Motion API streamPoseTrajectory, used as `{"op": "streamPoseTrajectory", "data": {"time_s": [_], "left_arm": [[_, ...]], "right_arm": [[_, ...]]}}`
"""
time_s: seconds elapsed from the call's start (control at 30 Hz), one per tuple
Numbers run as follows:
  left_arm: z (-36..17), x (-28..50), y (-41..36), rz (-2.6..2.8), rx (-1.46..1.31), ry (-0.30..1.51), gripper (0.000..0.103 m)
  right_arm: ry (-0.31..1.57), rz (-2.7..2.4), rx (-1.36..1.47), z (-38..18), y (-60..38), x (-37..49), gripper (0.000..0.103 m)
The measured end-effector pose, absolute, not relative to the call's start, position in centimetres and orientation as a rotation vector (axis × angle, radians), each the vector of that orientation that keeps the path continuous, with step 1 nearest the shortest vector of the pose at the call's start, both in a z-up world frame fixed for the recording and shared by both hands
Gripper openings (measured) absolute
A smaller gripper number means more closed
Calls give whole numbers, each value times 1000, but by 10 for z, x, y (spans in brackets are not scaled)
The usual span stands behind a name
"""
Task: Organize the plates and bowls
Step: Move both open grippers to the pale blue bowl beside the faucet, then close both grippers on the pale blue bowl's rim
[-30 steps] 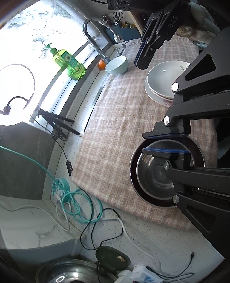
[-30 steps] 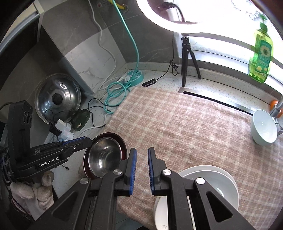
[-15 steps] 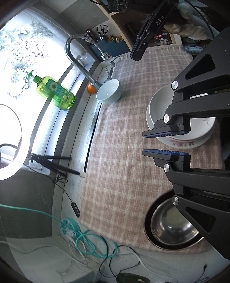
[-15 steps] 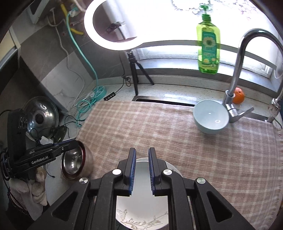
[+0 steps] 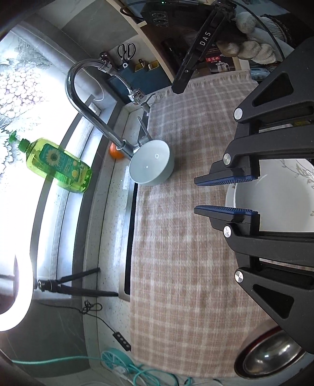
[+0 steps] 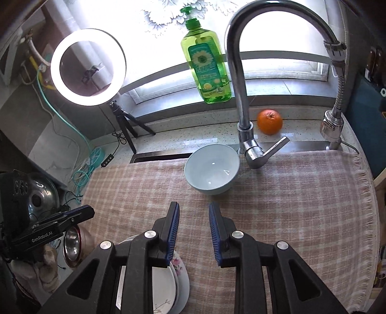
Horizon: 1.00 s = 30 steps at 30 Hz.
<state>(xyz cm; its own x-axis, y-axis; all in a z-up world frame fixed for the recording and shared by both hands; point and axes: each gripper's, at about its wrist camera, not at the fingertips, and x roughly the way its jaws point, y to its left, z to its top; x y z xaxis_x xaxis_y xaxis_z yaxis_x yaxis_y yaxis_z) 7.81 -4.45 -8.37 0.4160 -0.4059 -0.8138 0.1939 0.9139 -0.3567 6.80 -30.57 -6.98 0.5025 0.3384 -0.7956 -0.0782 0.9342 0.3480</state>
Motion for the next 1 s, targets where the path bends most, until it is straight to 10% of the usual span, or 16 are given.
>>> {"op": "streamPoseTrajectory", "data": {"time_s": [1.0], "left_arm": [[-165, 201, -110, -330, -287, 1252, 15]], "right_arm": [[1128, 225, 503, -155, -349, 164, 23]]}}
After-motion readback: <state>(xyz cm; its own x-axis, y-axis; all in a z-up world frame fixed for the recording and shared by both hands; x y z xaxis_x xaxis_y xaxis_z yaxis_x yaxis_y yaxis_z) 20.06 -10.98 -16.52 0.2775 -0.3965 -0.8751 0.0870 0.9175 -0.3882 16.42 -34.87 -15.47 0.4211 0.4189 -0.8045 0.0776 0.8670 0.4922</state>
